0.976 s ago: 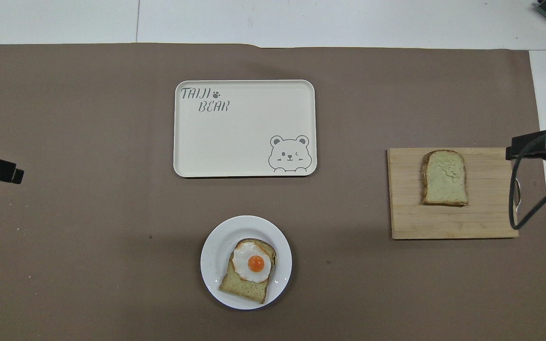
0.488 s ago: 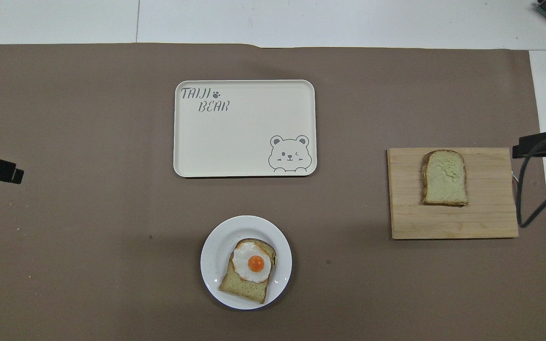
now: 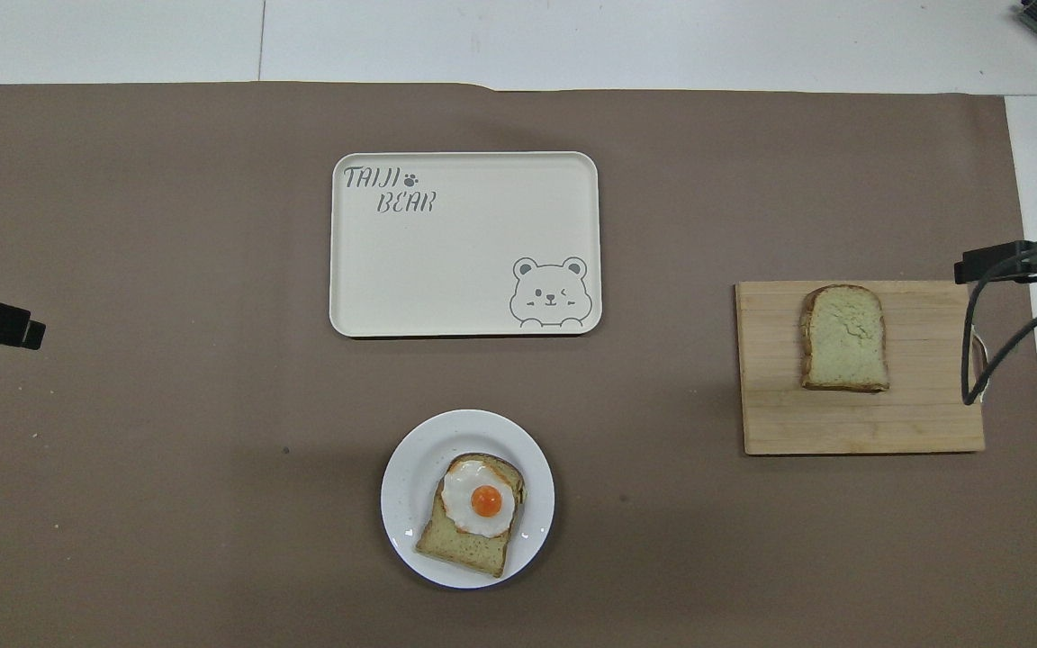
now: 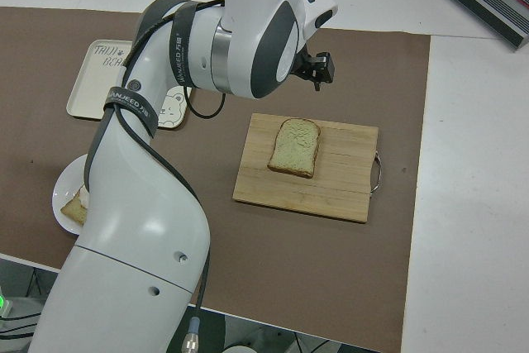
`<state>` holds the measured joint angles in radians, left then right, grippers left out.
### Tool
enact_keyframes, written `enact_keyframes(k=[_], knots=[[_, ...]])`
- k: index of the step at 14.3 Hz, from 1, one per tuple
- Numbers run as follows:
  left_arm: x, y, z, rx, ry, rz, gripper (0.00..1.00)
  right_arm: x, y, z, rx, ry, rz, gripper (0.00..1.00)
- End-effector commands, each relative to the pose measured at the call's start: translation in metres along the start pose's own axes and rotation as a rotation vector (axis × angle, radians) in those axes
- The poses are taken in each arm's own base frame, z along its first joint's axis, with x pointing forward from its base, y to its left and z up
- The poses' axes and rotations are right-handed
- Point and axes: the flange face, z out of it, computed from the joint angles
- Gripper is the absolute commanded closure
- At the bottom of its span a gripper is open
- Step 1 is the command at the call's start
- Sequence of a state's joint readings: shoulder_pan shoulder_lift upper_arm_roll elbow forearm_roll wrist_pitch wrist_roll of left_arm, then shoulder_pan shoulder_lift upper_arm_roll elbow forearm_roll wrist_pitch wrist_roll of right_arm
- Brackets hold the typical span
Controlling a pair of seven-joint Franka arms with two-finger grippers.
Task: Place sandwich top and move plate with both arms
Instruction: 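Reach the right gripper down to the bread slice on the board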
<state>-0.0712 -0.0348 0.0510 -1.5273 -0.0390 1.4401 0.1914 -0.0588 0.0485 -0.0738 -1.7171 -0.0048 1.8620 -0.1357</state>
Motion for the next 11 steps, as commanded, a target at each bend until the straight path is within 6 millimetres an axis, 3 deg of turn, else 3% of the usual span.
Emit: enact_keyframes(k=[1,4,7,9,11], knots=[[-0.005,-0.001,0.001,0.013,0.013,-0.012,0.0,0.012,0.014,0.03,-0.006,-0.003,-0.049,0.0],[-0.005,-0.001,0.001,0.013,0.013,-0.012,0.0,0.021,0.03,0.081,0.017,0.004,-0.102,0.0],[-0.005,0.0,0.001,0.013,0.012,-0.011,0.0,0.017,0.033,0.13,0.013,0.013,-0.104,0.0],[-0.005,-0.001,0.001,0.013,0.013,-0.012,0.0,0.013,0.044,0.145,0.012,0.004,-0.088,0.0],[-0.005,-0.001,0.001,0.013,0.013,-0.012,0.0,0.005,0.04,0.155,0.043,-0.015,-0.067,0.0]])
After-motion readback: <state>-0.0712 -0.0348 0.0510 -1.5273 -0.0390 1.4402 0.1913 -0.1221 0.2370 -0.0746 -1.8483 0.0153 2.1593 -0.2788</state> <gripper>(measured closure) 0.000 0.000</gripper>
